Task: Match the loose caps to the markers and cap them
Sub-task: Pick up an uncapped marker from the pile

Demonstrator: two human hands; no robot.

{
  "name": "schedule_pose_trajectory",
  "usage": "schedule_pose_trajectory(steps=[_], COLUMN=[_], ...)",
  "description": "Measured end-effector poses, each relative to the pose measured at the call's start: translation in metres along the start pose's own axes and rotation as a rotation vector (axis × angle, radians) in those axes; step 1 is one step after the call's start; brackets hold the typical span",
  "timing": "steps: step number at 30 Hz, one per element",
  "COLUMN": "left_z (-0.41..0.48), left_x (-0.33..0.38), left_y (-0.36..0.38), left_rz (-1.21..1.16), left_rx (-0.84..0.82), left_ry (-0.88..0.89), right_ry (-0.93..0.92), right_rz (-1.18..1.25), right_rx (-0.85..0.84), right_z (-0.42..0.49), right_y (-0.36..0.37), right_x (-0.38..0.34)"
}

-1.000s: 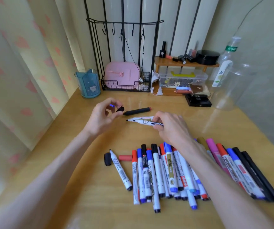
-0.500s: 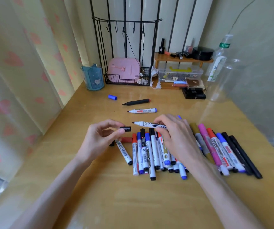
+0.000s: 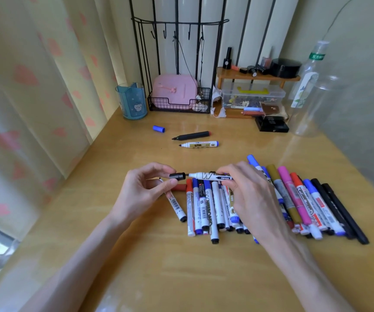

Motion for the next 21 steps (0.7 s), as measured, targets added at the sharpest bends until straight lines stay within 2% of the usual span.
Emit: schedule_pose_trajectory(steps=[3,10,21], left_z=[-0.001,-0.005,-0.011], left_x=[0.0,0.0,0.002], left_y=[0.002,0.004,0.014], left_rz=[0.034,0.31,0.329], left_rx=[-0.029,-0.159,-0.146], left_ry=[0.012,0.095,0.202], right_ry=[-0.028,-0.034,-0.037], right_rz=[-0.017,-0.028,0.065], right_rx=[-0.01,-0.044,-0.035], right_z=[-0.002,-0.004,-0.004], right_y=[-0.001,0.0,0.009], right_x=[-0.005,-0.003,-0.002])
Point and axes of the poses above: each hand's wrist, its own z-axis towards the middle knuckle, its own y-axis out of the palm, x = y × z, the point moved 2 cm from there along z, towards the middle knuckle, and after that the axes turned 8 degrees about -z, right-handed, at the moved point
